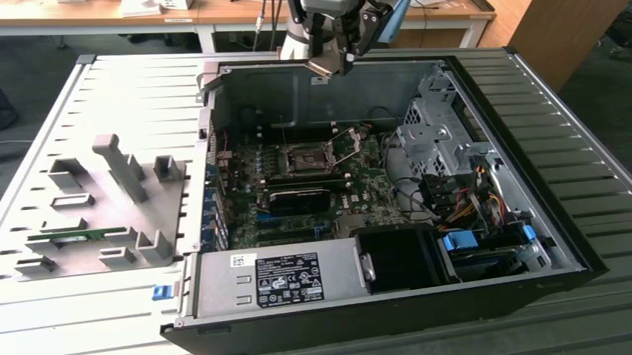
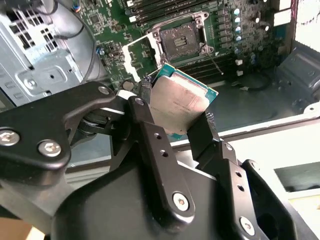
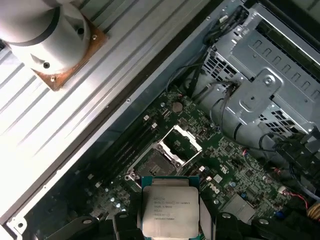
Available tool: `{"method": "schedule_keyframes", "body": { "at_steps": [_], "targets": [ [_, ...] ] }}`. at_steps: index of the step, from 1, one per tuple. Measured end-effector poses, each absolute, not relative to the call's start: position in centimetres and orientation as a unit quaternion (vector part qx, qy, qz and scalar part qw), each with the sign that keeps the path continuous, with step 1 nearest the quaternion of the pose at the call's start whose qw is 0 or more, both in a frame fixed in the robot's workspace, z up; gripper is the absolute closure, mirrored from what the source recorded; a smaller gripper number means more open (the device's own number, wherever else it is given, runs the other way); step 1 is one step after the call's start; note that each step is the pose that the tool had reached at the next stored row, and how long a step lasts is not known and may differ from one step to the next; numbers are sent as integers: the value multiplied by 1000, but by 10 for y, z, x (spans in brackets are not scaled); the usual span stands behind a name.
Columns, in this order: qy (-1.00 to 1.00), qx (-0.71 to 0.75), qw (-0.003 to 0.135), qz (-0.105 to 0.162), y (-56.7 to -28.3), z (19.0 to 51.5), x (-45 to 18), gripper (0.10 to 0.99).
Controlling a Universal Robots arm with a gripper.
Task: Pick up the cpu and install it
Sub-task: 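Place the cpu into insertion slot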
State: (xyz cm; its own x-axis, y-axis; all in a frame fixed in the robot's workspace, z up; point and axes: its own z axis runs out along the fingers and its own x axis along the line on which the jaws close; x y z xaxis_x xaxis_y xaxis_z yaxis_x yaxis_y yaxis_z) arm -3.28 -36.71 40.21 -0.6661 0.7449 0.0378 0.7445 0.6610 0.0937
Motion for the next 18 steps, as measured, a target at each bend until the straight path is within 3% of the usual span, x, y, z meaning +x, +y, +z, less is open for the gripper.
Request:
{"method": "schedule_keyframes", "body": {
  "at_steps": [18],
  "targets": [
    [850, 524, 9, 50, -367, 400, -33, 545]
  ]
}}
